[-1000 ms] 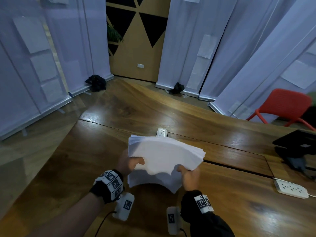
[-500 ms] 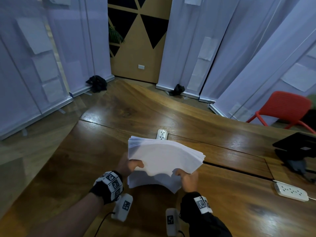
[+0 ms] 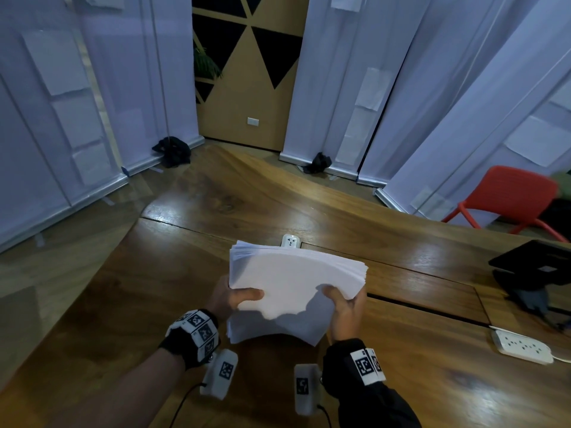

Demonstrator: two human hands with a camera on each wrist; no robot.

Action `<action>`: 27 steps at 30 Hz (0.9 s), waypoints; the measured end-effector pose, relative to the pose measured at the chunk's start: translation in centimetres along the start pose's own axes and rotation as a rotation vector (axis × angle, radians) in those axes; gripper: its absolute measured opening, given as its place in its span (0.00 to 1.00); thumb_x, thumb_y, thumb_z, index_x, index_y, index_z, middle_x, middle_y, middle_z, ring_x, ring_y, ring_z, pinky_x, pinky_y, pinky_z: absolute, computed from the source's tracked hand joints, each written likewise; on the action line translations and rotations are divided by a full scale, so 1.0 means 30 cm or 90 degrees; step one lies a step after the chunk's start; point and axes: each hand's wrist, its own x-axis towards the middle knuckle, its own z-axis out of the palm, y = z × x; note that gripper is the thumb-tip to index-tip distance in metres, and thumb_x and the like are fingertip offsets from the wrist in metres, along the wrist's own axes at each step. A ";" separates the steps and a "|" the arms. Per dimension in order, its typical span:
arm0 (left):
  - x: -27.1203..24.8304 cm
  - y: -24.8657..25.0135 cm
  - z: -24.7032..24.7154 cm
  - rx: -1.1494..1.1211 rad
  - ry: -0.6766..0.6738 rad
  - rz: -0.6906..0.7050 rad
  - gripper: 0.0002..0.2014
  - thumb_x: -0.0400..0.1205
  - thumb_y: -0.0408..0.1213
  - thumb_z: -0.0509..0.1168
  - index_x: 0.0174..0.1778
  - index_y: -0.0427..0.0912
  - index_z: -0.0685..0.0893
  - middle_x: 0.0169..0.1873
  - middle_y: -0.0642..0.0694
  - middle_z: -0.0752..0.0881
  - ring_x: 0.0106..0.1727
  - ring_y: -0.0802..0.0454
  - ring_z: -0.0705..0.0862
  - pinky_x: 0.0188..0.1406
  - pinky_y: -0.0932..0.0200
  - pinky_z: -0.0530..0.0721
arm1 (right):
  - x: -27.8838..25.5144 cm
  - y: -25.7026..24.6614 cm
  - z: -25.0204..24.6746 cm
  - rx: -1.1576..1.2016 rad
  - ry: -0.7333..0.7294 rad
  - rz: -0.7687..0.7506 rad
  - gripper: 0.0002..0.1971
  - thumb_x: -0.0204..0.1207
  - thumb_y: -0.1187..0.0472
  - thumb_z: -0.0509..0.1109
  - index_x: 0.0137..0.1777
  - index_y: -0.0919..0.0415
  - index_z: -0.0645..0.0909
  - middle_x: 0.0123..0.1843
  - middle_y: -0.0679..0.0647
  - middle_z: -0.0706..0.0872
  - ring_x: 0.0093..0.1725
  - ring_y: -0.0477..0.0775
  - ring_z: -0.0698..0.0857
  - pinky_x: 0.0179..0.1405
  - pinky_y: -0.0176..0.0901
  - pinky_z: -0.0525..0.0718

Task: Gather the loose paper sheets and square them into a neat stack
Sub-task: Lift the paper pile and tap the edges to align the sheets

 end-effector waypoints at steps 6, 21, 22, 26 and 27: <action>0.002 -0.008 0.003 -0.056 0.021 -0.005 0.27 0.50 0.41 0.77 0.47 0.44 0.87 0.40 0.48 0.93 0.44 0.48 0.90 0.41 0.53 0.89 | -0.021 -0.035 0.036 0.020 0.008 -0.042 0.27 0.57 0.32 0.76 0.56 0.39 0.79 0.53 0.48 0.89 0.58 0.59 0.87 0.59 0.58 0.84; -0.022 0.000 0.014 -0.050 0.031 0.020 0.24 0.49 0.42 0.74 0.42 0.43 0.86 0.33 0.51 0.93 0.37 0.56 0.90 0.35 0.62 0.89 | -0.006 -0.094 0.034 -0.026 0.073 -0.195 0.04 0.72 0.56 0.67 0.46 0.51 0.76 0.43 0.48 0.80 0.45 0.44 0.79 0.47 0.28 0.77; -0.025 0.003 0.016 -0.052 0.030 0.019 0.24 0.49 0.42 0.74 0.42 0.43 0.86 0.33 0.51 0.93 0.36 0.57 0.90 0.35 0.63 0.89 | -0.004 -0.094 0.034 -0.028 0.071 -0.202 0.03 0.73 0.57 0.66 0.46 0.52 0.77 0.42 0.49 0.80 0.45 0.45 0.80 0.47 0.27 0.76; -0.033 0.013 0.020 -0.061 0.029 0.015 0.25 0.48 0.42 0.73 0.42 0.44 0.85 0.32 0.52 0.92 0.36 0.58 0.90 0.34 0.64 0.88 | -0.007 -0.100 0.039 -0.012 0.074 -0.188 0.05 0.74 0.57 0.64 0.38 0.55 0.76 0.37 0.48 0.79 0.42 0.43 0.79 0.45 0.24 0.76; -0.035 0.015 0.022 -0.064 0.029 0.012 0.25 0.47 0.42 0.73 0.42 0.44 0.85 0.31 0.52 0.92 0.35 0.58 0.90 0.33 0.64 0.88 | -0.008 -0.103 0.042 -0.007 0.081 -0.183 0.06 0.74 0.55 0.64 0.37 0.55 0.76 0.35 0.48 0.78 0.40 0.42 0.78 0.43 0.22 0.76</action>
